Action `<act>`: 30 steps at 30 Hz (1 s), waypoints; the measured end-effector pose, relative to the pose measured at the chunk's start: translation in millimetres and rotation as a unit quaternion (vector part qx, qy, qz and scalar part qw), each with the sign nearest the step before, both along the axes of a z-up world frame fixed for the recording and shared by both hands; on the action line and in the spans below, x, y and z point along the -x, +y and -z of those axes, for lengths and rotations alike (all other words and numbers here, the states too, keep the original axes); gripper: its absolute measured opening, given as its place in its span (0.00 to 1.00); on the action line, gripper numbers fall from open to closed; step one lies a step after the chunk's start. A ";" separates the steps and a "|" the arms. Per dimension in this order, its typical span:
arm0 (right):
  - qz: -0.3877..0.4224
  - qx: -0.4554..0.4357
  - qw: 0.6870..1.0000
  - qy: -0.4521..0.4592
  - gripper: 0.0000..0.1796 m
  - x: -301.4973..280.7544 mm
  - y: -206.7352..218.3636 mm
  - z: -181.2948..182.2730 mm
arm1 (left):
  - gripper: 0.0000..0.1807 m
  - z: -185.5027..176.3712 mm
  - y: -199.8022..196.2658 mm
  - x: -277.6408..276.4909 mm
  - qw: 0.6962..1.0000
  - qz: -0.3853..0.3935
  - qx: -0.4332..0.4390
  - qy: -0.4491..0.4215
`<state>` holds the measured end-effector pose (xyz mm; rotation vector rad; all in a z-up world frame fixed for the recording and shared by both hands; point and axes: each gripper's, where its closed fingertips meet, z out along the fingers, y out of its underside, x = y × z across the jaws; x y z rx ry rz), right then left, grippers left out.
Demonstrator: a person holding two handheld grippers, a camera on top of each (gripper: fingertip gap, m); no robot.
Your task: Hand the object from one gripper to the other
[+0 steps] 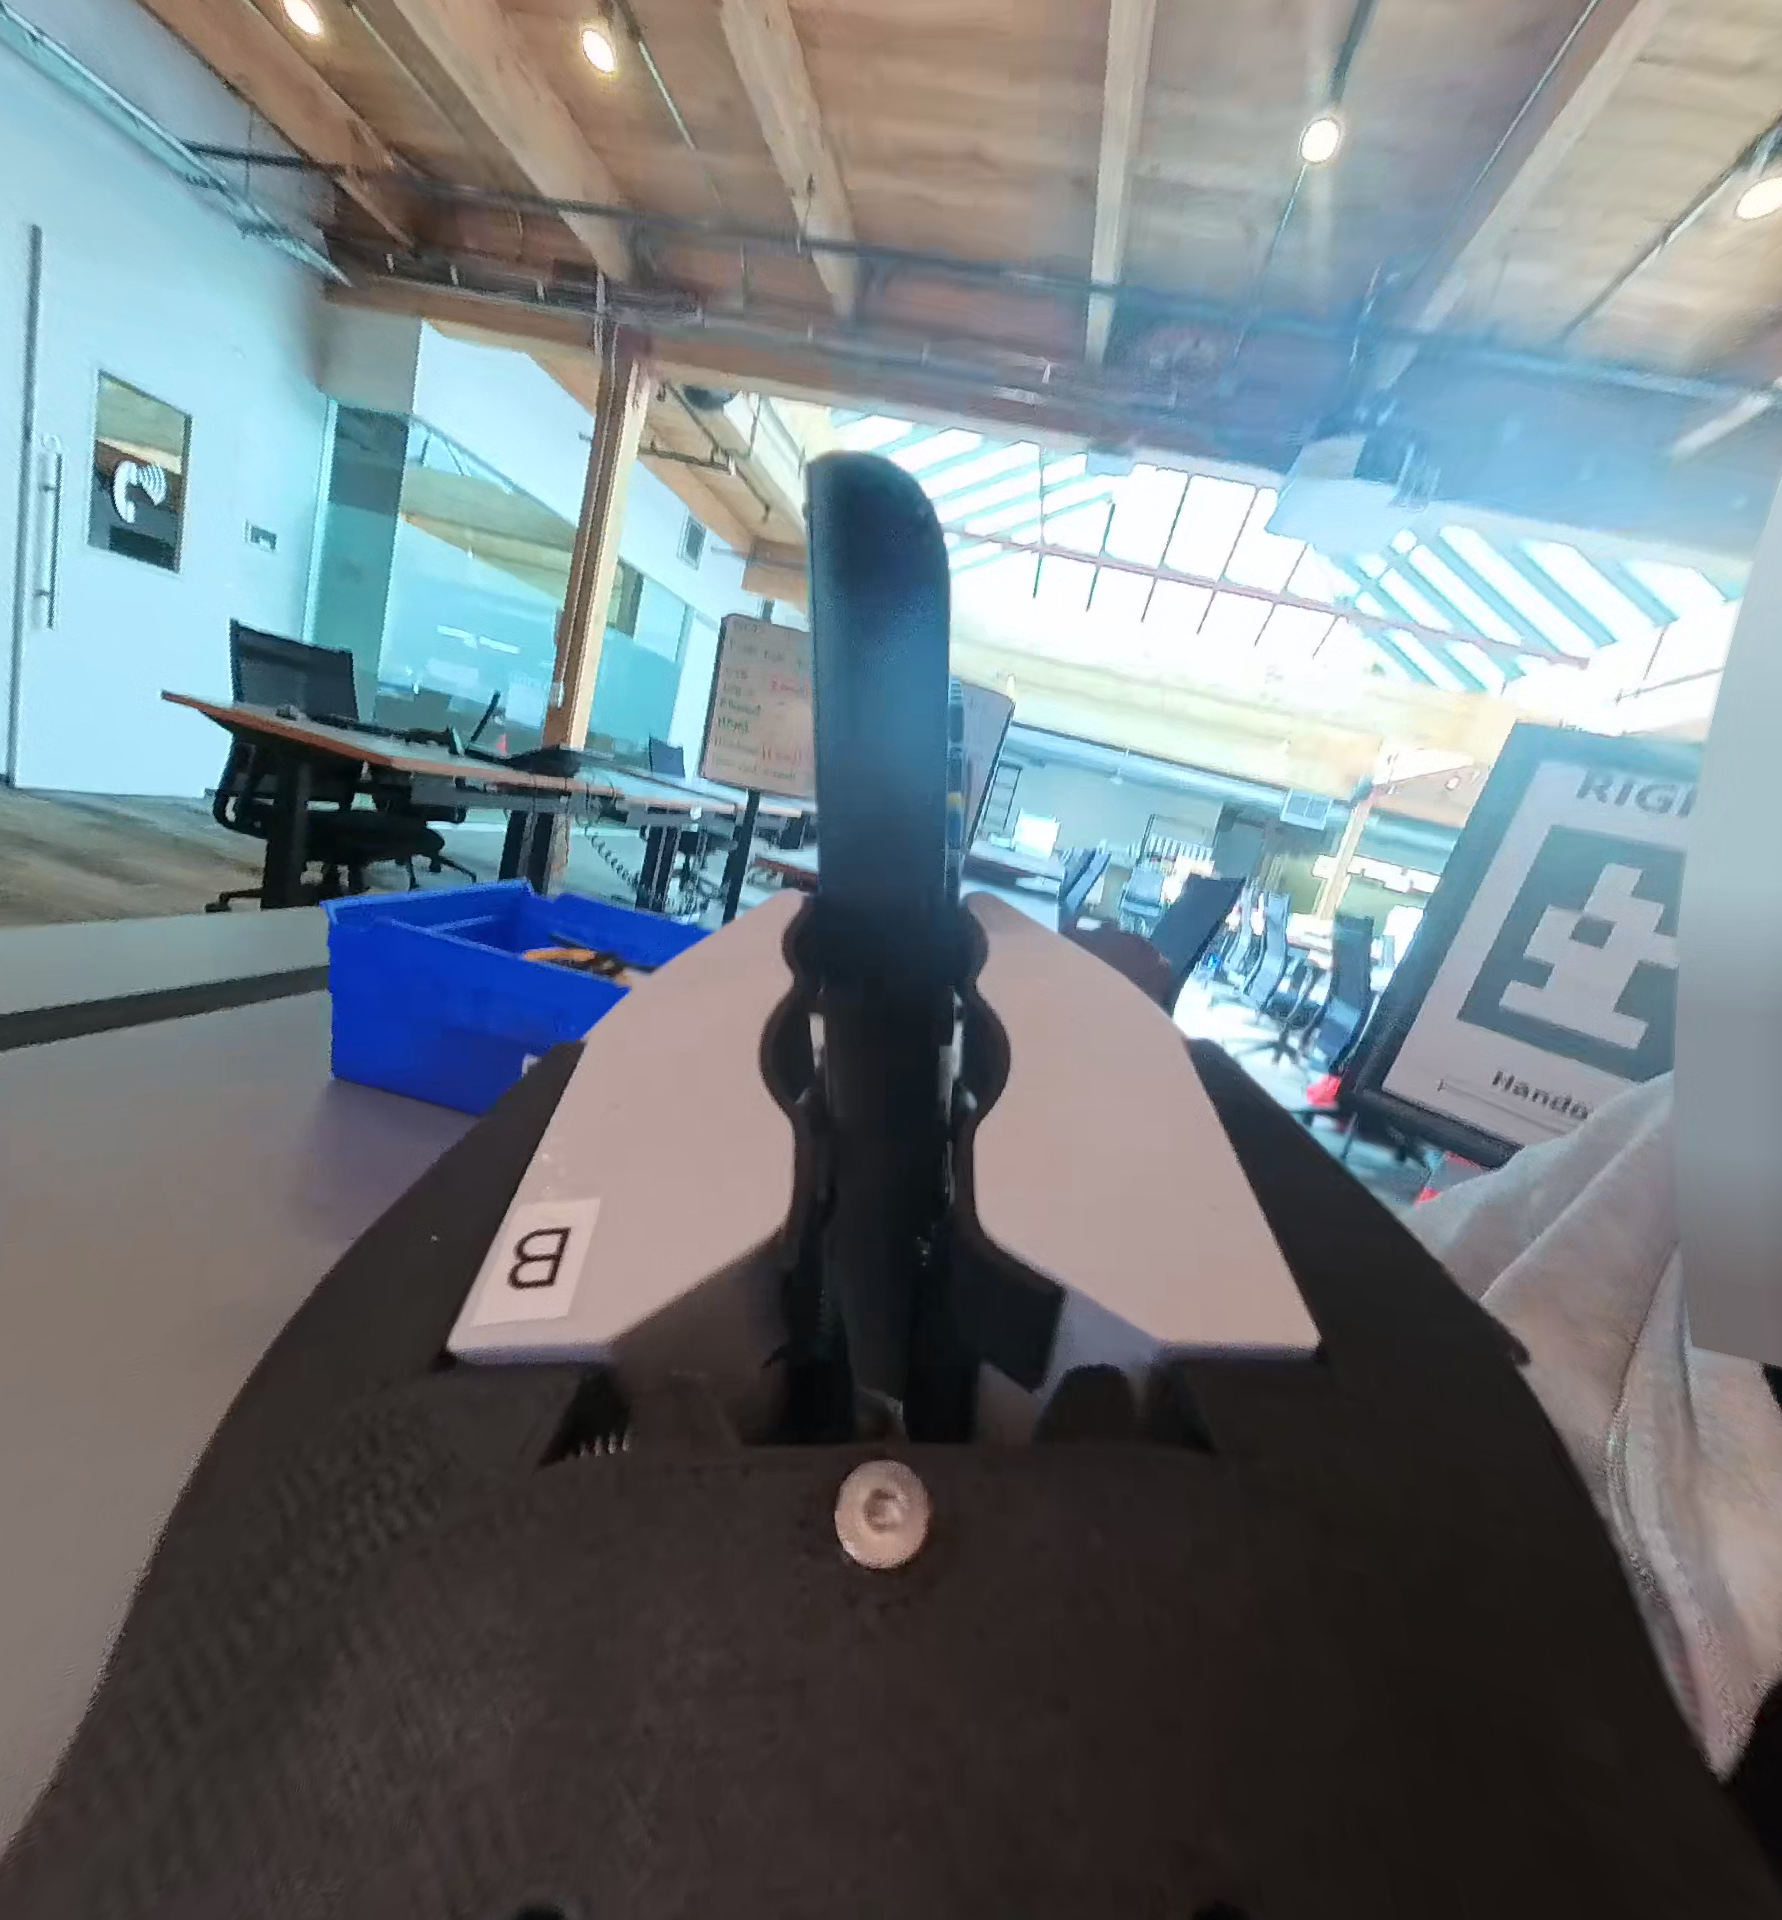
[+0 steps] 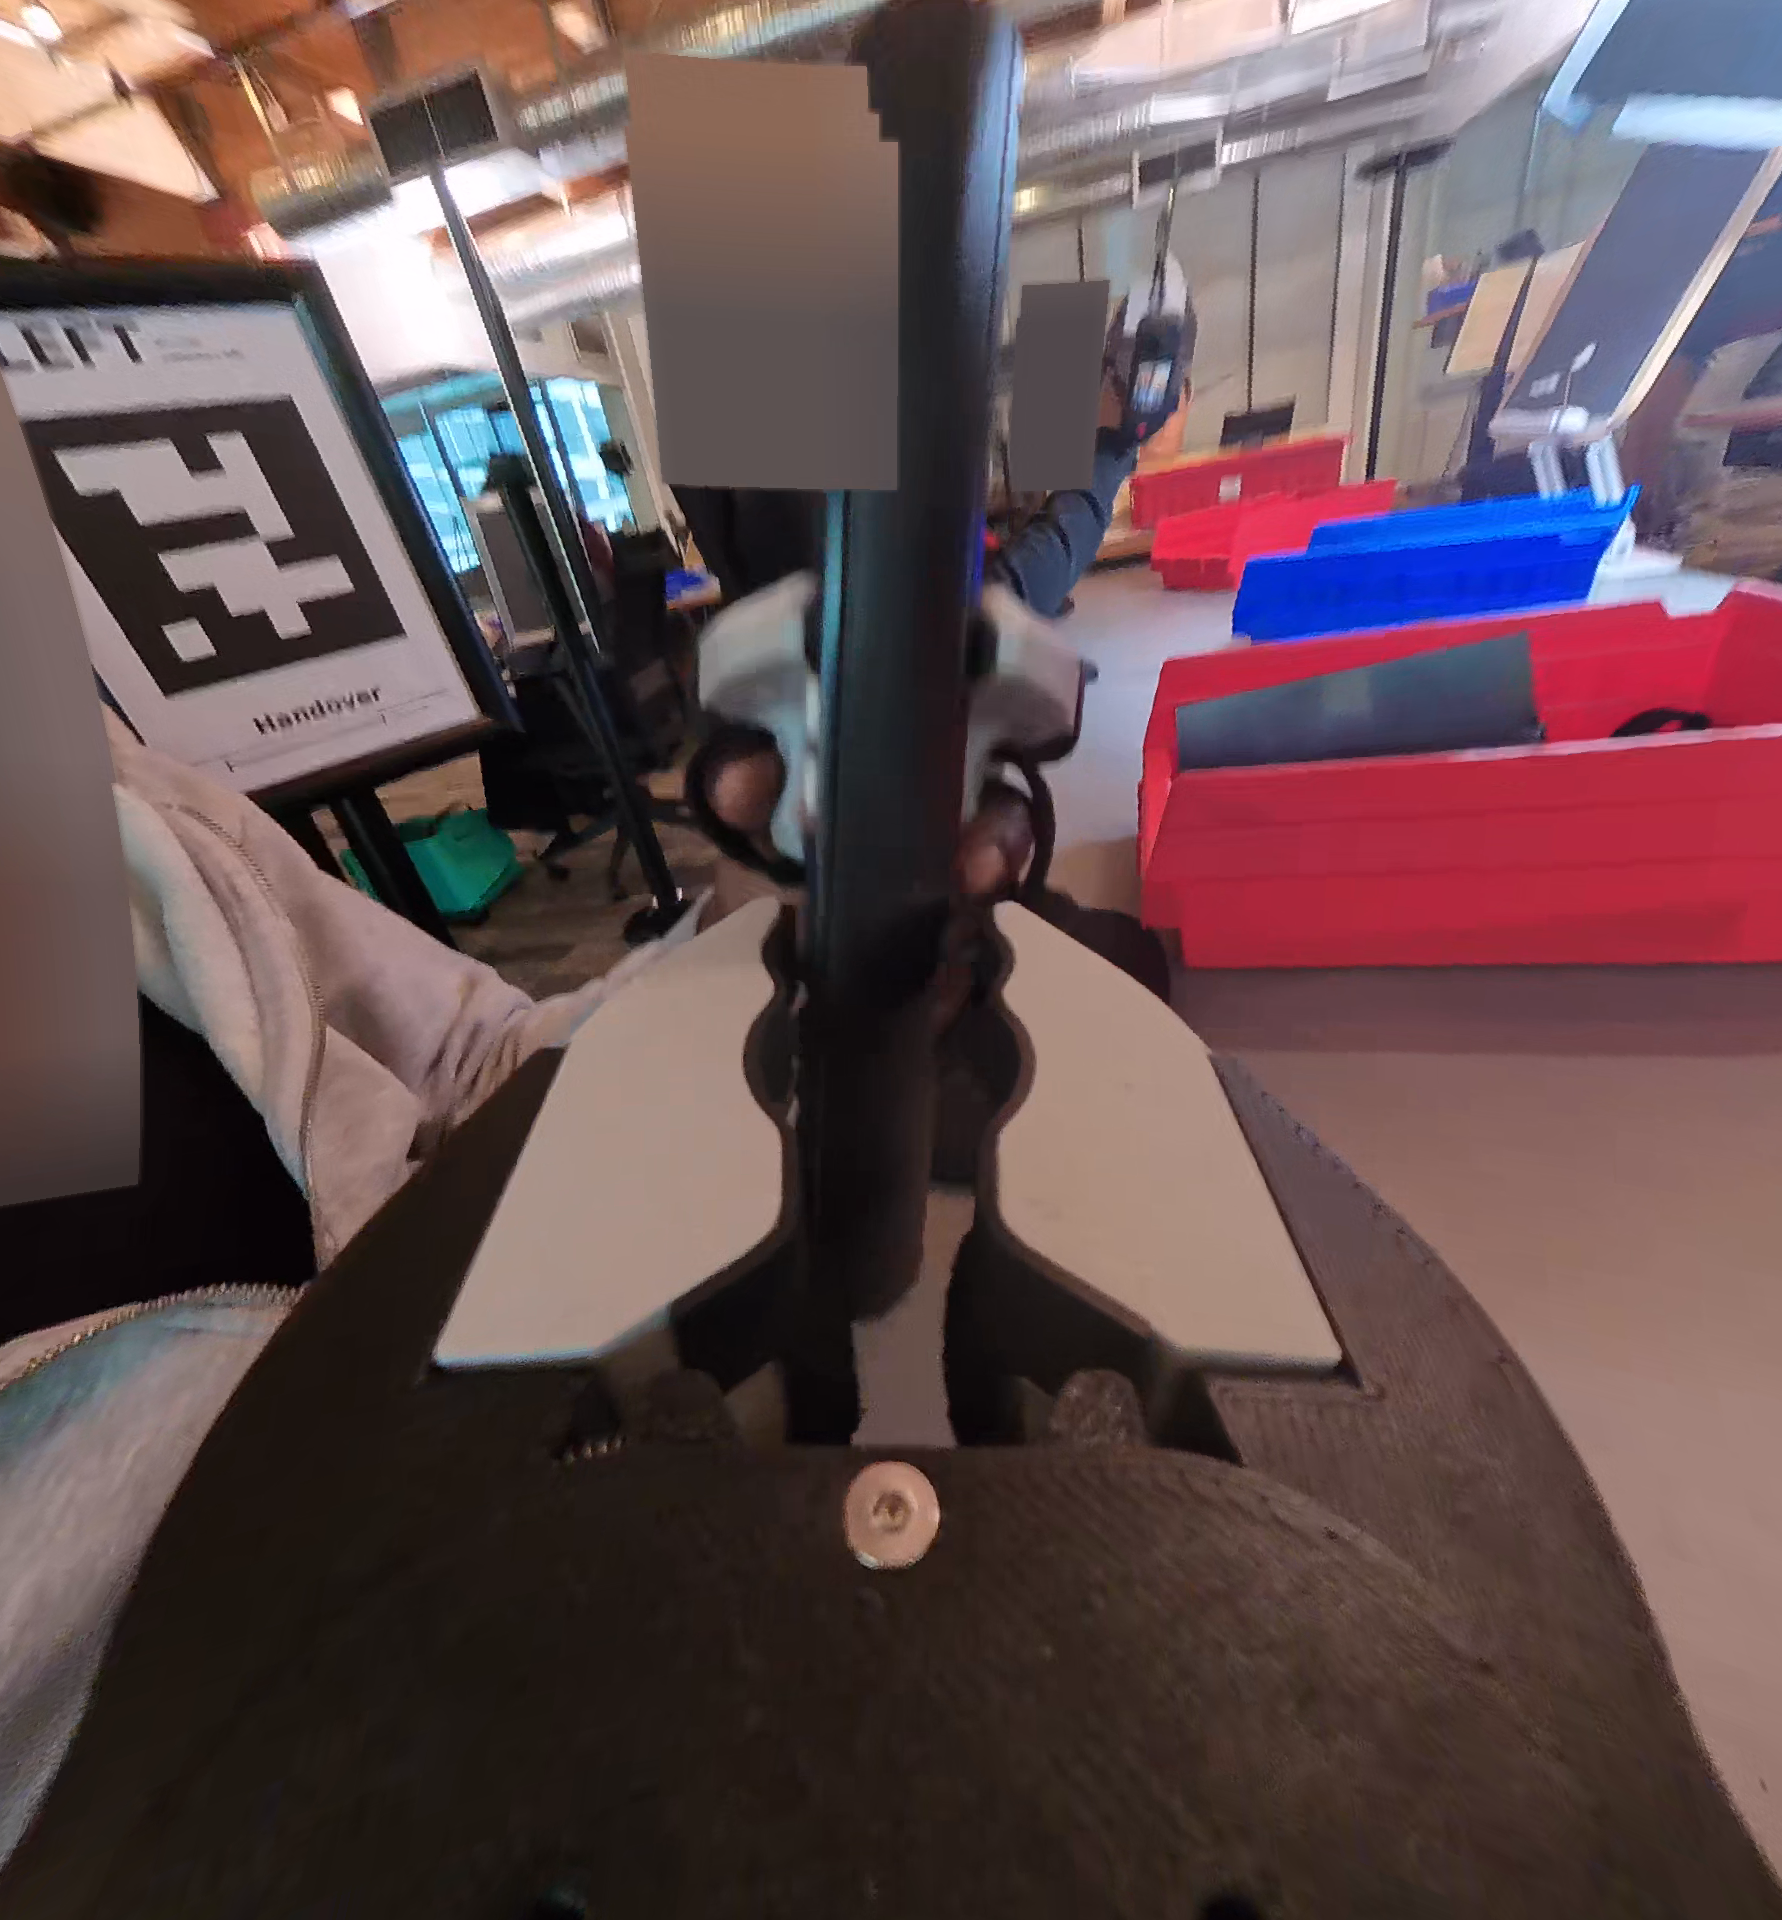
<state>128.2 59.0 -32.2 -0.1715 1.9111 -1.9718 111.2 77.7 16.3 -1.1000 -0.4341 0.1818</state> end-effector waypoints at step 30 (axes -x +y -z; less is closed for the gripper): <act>0.021 0.205 0.963 -0.172 0.32 37.2 31.0 -57.0 | 0.13 -31.1 -73.7 -14.9 0.961 -0.106 -0.251 0.053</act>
